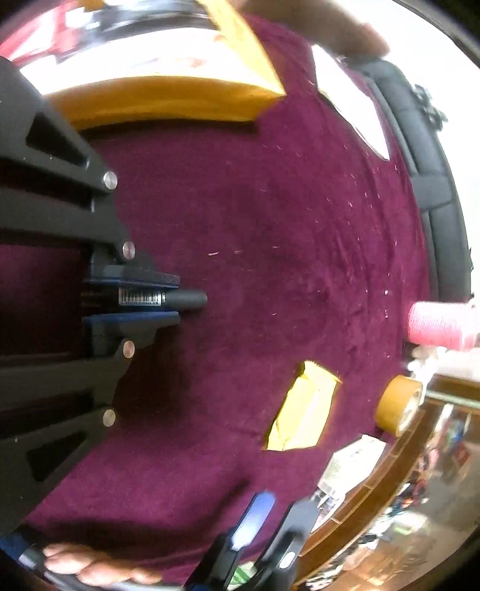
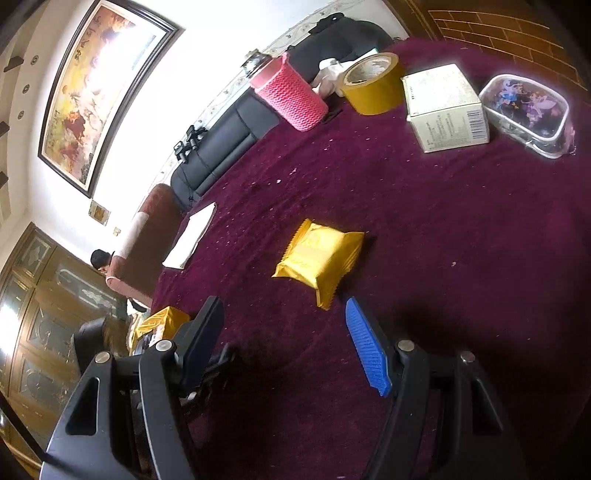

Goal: Organize objects
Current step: 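Grasp yellow snack packet with right tool while left tool grasps another black marker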

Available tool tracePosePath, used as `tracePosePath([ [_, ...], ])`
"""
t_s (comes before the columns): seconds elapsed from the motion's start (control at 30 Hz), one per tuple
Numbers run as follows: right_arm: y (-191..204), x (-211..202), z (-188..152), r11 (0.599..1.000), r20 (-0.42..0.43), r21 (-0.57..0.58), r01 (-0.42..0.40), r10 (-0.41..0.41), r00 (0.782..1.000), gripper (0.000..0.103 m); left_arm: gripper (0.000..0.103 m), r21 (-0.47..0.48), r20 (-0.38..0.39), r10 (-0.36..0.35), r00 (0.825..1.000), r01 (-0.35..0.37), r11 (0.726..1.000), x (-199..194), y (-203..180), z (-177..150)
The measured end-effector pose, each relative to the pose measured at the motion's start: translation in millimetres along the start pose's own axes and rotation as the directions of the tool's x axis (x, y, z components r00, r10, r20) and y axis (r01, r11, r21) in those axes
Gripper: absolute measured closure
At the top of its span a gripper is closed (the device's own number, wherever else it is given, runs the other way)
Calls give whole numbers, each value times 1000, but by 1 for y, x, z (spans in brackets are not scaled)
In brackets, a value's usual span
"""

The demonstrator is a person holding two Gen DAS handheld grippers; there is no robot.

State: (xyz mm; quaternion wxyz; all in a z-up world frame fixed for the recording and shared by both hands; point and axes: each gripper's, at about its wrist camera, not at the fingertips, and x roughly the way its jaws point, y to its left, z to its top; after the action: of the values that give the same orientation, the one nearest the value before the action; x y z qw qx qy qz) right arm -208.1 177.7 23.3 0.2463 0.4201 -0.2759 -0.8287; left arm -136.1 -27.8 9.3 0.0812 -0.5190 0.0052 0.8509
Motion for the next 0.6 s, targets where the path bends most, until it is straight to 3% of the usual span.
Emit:
tracePosePath([
  [0.07, -4, -1, 2, 1000, 7, 7, 15, -15, 1000, 35, 94, -48, 18, -34, 999, 35, 998, -10, -4, -23],
  [0.17, -11, 0, 4, 999, 6, 27, 33, -33, 999, 36, 94, -35, 85, -10, 996, 13, 999, -20, -14, -47],
  [0.33, -10, 8, 16, 996, -45, 81, 43, -39, 998, 35, 94, -55, 125, -35, 992, 42, 998, -18, -9, -47],
  [0.47, 15, 24, 47, 983, -9, -90, 157, -159, 987, 36, 94, -63, 153, -60, 986, 71, 996, -17, -3, -47],
  [0.6, 14, 62, 73, 970, -49, -167, 176, -187, 981, 35, 94, -43, 165, -58, 985, 66, 997, -18, -4, -50],
])
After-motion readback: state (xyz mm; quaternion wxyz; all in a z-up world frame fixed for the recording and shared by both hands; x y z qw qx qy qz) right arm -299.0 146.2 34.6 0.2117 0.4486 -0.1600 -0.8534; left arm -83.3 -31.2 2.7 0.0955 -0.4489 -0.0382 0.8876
